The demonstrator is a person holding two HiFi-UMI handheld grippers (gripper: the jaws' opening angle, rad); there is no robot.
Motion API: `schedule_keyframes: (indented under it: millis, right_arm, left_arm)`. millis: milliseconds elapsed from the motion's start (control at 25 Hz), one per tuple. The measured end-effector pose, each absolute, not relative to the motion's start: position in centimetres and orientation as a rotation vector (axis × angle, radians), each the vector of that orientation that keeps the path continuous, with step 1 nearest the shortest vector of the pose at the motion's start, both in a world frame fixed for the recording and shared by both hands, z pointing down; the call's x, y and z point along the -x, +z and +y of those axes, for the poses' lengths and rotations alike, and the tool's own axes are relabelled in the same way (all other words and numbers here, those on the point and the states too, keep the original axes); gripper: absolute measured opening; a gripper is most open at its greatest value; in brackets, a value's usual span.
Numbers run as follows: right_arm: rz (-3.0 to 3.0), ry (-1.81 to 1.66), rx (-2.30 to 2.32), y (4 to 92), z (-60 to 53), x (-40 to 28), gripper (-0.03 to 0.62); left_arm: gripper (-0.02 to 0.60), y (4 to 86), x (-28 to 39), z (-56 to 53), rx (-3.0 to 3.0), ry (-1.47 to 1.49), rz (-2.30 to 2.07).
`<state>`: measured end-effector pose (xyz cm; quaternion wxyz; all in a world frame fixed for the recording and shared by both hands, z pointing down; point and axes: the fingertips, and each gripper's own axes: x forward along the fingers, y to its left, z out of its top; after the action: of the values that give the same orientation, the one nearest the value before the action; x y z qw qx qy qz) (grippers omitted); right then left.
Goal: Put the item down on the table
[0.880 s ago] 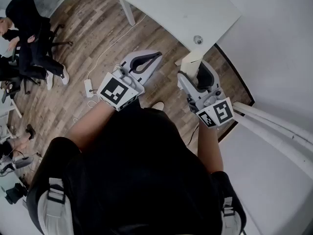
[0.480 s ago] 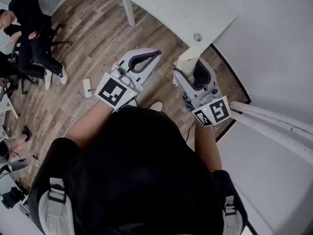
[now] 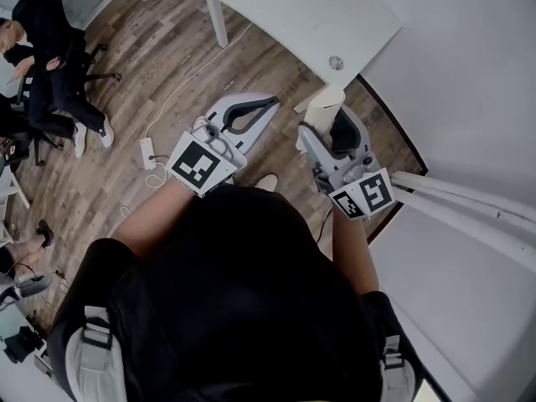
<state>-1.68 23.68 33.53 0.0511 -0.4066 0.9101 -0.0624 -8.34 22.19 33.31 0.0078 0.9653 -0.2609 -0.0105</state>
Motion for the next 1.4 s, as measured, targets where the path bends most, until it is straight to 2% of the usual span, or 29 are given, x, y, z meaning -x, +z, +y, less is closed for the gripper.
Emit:
schedule_keyframes:
  millis: [760, 1400]
  right_arm:
    - [2.748, -0.135, 1.262, 34.0, 24.9, -8.5, 0.295]
    - [2.724, -0.158, 1.318, 34.9, 20.7, -10.3, 0.295]
  left_arm:
    - [-0.006, 33.1, -2.0, 23.3, -3.047, -0.004, -0.816]
    - [-0.006, 34.0, -2.4, 18.1, -3.027, -0.013, -0.852]
